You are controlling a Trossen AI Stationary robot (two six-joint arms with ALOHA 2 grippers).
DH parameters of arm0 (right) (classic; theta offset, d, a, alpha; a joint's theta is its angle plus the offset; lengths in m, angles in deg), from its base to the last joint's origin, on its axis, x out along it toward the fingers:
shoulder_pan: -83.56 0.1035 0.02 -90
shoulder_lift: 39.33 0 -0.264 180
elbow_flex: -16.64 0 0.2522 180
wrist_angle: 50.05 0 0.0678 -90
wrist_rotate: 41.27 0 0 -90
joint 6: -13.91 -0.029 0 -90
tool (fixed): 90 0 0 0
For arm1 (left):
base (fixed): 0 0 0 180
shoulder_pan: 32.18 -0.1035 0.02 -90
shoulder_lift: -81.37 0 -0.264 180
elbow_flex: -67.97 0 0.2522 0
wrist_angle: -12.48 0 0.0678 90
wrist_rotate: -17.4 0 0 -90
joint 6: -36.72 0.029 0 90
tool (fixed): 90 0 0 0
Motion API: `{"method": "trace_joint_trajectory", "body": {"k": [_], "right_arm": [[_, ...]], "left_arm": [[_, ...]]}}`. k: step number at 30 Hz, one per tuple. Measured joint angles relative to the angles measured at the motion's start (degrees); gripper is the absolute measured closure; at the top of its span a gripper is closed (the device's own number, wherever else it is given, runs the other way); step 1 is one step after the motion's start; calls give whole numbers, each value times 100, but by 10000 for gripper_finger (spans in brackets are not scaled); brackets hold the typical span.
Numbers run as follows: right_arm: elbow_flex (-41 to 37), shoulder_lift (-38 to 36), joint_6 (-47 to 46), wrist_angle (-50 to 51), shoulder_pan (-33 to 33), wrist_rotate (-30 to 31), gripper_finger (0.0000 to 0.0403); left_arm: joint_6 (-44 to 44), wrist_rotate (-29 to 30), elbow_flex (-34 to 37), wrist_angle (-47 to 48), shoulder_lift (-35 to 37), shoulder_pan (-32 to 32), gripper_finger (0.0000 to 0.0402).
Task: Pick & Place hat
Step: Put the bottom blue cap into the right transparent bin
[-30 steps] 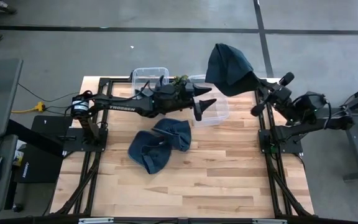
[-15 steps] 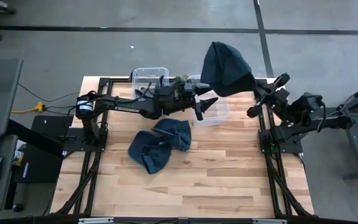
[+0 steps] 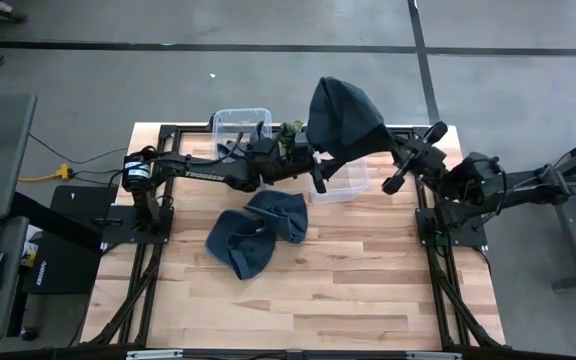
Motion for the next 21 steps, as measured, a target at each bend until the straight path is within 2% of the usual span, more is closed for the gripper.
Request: {"method": "trace_joint_trajectory", "body": {"k": [3, 9, 10, 16, 21], "right_arm": [[0, -9, -2, -3, 4, -2, 402], [2, -15, -2, -19, 4, -26, 402], [2, -15, 0, -17, 4, -37, 402], [2, -13, 14, 87, 2, 22, 402], [2, -15, 31, 195, 2, 19, 380]], "left_arm": [[-99, 13, 0, 10, 0, -2, 203], [-108, 130, 0, 38, 0, -13, 370], [-109, 148, 0, 50, 0, -17, 384], [-108, 355, -2, 282, 0, -11, 394], [-115, 354, -2, 323, 0, -9, 396]]}}
